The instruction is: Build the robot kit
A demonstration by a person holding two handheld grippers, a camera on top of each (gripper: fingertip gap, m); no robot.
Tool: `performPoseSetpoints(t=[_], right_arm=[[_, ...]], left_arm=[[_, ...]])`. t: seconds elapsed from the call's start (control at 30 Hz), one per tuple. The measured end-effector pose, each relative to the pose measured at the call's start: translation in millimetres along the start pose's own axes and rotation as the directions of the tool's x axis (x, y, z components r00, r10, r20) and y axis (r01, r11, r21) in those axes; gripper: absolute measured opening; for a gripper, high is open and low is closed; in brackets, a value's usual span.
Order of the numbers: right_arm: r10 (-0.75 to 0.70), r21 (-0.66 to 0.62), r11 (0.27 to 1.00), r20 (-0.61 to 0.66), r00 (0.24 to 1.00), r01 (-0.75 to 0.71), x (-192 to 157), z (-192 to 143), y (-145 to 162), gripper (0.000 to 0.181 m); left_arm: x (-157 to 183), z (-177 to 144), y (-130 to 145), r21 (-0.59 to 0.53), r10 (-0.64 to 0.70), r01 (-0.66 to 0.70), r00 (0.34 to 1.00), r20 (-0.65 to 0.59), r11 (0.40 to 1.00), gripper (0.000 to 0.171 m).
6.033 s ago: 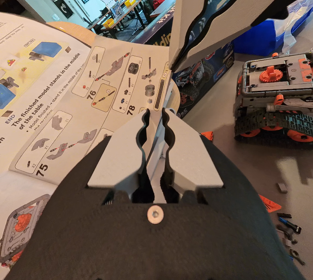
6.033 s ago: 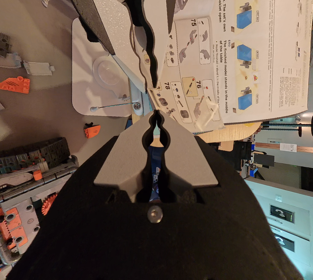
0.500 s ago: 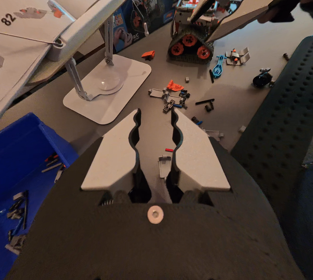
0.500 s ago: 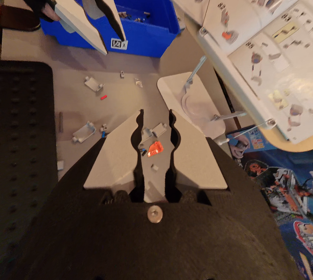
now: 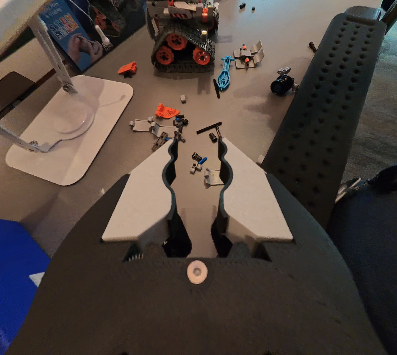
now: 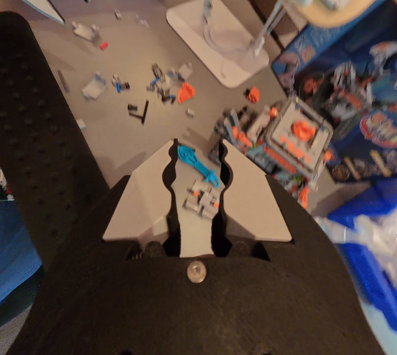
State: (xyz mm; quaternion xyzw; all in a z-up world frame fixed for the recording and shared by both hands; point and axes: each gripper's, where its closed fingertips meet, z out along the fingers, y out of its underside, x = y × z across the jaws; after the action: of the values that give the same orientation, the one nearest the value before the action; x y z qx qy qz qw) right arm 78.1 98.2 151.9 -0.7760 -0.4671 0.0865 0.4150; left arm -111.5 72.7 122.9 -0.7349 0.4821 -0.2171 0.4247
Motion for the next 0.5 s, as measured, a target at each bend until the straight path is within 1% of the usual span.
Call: performPoseSetpoints(t=[0.07, 0.13, 0.17, 0.23, 0.3, 0.33, 0.4, 0.47, 0.5], right_arm=[[0.056, -0.07, 0.996, 0.013, 0.998, -0.055, 0, -9, 32, 0.035], [0.082, -0.136, 0.988, 0.036, 0.996, -0.077, -8, -18, 64, 0.035], [0.106, -0.146, 0.985, 0.061, 0.992, -0.096, -15, -20, 75, 0.035], [0.147, -0.171, 0.977, 0.107, 0.983, -0.127, -30, -19, 95, 0.041], [0.154, -0.187, 0.974, 0.131, 0.979, -0.128, -43, -14, 110, 0.041], [0.156, -0.203, 0.971, 0.117, 0.981, -0.13, -43, -11, 118, 0.04], [0.152, -0.214, 0.966, 0.019, 0.988, -0.145, -28, -8, 132, 0.037], [0.205, -0.177, 0.961, -0.047, 0.978, -0.21, -12, -7, 137, 0.039], [0.231, -0.161, 0.958, -0.05, 0.972, -0.236, -7, -7, 139, 0.039]], left_arm=[[9, 10, 7, -0.025, -0.008, 0.007, 0.999, -0.031, 1.0, 0.035], [18, 19, 13, -0.042, -0.013, 0.01, 0.998, -0.059, 0.999, 0.035], [22, 23, 16, -0.055, -0.016, 0.012, 0.997, -0.073, 0.998, 0.035], [28, 31, 21, -0.08, -0.015, 0.008, 0.996, -0.09, 0.997, 0.035], [34, 37, 23, -0.09, -0.015, 0.005, 0.994, -0.109, 0.996, 0.035], [37, 40, 23, -0.094, -0.014, 0.003, 0.993, -0.115, 0.996, 0.035], [41, 46, 25, -0.105, -0.006, -0.006, 0.994, -0.113, 0.995, 0.034], [42, 50, 29, -0.13, 0.004, -0.018, 0.995, -0.103, 0.991, 0.034], [42, 52, 30, -0.137, 0.006, -0.02, 0.995, -0.101, 0.99, 0.035]])
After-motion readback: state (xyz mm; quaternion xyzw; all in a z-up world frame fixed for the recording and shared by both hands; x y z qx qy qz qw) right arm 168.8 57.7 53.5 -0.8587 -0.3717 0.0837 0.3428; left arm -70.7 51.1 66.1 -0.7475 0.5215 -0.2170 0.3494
